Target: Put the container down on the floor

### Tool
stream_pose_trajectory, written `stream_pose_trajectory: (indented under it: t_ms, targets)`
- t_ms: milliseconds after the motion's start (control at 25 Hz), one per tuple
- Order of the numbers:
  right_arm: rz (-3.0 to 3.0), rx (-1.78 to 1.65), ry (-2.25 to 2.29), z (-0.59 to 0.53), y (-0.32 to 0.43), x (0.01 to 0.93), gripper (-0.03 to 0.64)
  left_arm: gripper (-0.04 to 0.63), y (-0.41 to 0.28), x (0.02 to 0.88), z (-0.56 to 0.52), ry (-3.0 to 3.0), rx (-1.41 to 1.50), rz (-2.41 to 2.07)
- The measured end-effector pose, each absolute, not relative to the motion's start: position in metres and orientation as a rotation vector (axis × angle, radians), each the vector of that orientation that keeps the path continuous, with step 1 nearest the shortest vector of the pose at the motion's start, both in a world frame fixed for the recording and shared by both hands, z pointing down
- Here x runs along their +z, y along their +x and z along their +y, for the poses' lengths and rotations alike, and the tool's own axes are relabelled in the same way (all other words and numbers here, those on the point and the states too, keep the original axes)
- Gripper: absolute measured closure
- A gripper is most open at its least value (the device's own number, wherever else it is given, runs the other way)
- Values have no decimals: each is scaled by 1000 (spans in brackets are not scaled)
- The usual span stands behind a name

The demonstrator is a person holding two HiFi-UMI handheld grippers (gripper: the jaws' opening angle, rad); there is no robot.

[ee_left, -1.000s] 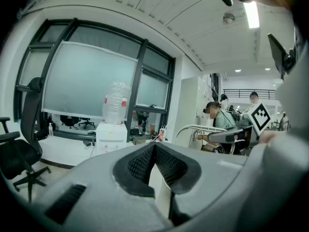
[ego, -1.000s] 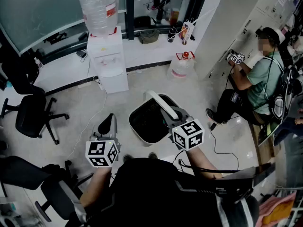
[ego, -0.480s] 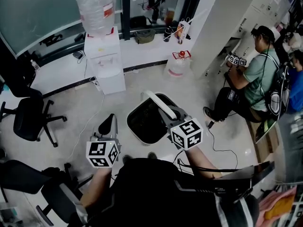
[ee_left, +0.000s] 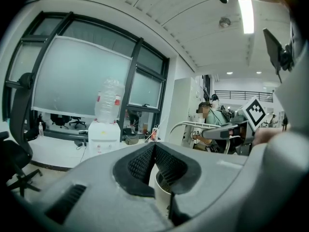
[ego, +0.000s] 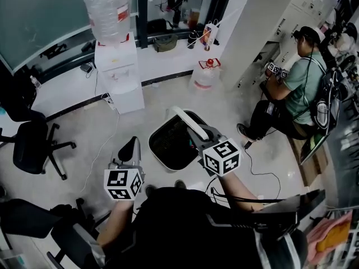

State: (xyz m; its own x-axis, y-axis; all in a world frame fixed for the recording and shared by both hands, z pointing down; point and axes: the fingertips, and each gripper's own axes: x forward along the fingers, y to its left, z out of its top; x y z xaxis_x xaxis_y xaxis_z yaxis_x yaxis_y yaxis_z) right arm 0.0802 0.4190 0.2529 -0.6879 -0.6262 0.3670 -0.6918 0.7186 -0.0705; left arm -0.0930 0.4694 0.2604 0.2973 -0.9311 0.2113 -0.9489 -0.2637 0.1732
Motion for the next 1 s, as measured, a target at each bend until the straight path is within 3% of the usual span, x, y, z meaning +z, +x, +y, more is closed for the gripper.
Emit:
stream_pose_trajectory:
  t_ms: [1000]
  targets:
    - [-2591,295,1161,369,73,248,597,586,-115,265,419,2395,121,-1643]
